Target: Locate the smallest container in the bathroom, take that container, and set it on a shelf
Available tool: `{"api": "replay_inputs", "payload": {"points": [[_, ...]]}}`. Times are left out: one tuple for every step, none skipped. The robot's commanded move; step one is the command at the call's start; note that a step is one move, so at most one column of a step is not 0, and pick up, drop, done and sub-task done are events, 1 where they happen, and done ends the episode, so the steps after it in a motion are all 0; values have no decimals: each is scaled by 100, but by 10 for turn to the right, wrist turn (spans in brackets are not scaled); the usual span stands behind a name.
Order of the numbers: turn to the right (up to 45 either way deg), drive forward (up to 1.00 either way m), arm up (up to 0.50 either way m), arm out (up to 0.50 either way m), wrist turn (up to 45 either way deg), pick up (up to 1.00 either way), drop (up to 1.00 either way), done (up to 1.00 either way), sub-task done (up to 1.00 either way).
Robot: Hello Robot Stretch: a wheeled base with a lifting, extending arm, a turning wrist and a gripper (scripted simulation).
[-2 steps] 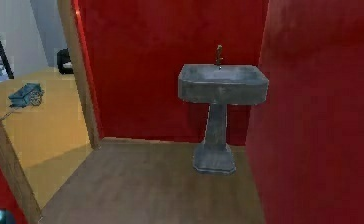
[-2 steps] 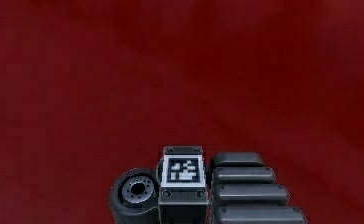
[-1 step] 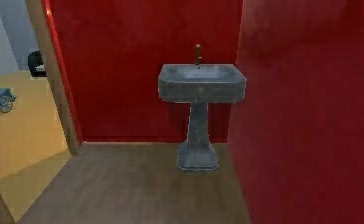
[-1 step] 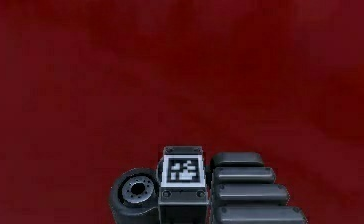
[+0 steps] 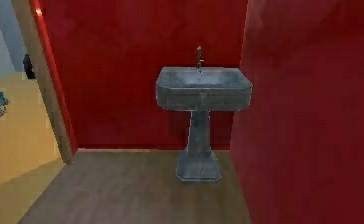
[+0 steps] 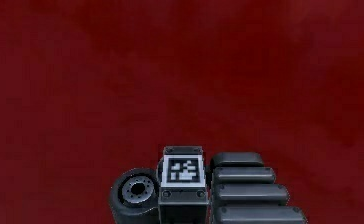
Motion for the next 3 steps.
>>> {"api": "replay_inputs", "payload": {"points": [[-360,0,0,0,0,0,0,0,0],[-30,0,0,0,0,0,0,0,0],[0,85,0,0,0,0,0,0,0]]}}
